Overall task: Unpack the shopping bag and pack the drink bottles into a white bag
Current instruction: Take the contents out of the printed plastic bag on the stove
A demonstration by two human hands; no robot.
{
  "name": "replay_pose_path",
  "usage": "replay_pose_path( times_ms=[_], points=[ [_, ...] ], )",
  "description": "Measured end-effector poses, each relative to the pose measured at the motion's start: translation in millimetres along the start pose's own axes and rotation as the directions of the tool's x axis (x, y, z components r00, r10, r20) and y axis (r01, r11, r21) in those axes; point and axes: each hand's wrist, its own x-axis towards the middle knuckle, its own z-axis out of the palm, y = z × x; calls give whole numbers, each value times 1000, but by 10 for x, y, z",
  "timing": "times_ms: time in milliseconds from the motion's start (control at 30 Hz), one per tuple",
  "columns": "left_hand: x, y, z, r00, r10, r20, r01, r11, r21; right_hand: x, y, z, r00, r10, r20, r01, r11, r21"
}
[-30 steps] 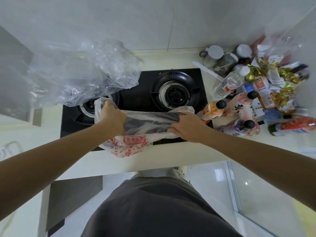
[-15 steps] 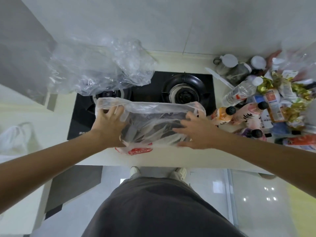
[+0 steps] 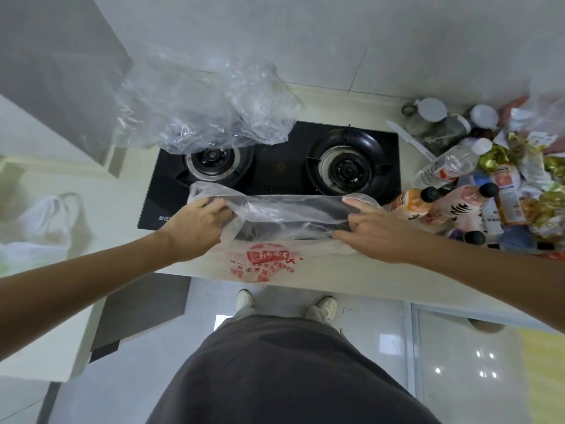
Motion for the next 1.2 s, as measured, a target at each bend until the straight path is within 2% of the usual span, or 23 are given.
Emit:
replay_pose_path(
  times_ms=[67,133,200,267,300,400,567,733,833,933,1000,1067,1133,1200],
  points=[
    [-17,11,4,986,165,-11,-165,986,5,33,-15,76,999,-3,-47,4,1000,16],
    [-8,64,10,958,258,125,-256,966,-32,63,-44,121,997,-73,24,73,997,16],
    [0,95,11,917,236,321,-250,968,5,55,-112,133,974,-141,175,136,990,40],
    [22,108,43,916,224,334,-252,967,42,47,-211,104,952,-125,281,121,992,33],
    [35,123,61,918,214,333,-247,967,57,55,-240,100,954,-89,285,89,996,14],
    [109,148,83,939,135,316,-175,979,105,126,-228,77,974,103,202,-94,994,-52],
    [252,105,-52,948,-111,297,79,990,118,124,-126,74,918,365,153,-363,931,-41],
    [379,65,-181,921,-306,241,260,944,204,115,-115,-15,901,429,61,-429,903,-12],
    [413,119,-178,926,-337,174,311,937,158,121,-183,-35,902,429,53,-430,903,11],
    [390,222,-121,977,-210,29,208,977,44,172,-285,40,918,397,12,-397,915,77],
    [368,279,12,997,-34,-63,34,999,-5,243,-366,119,946,320,-52,-310,940,141],
    [376,313,143,984,124,-129,-126,992,-4,347,-451,204,969,234,-85,-209,950,230],
    [403,304,200,977,194,-88,-198,980,-35,452,-523,275,987,149,-64,-124,947,298],
    [435,293,195,984,179,20,-178,983,-30,525,-558,358,996,84,-22,-74,951,300]
  ],
)
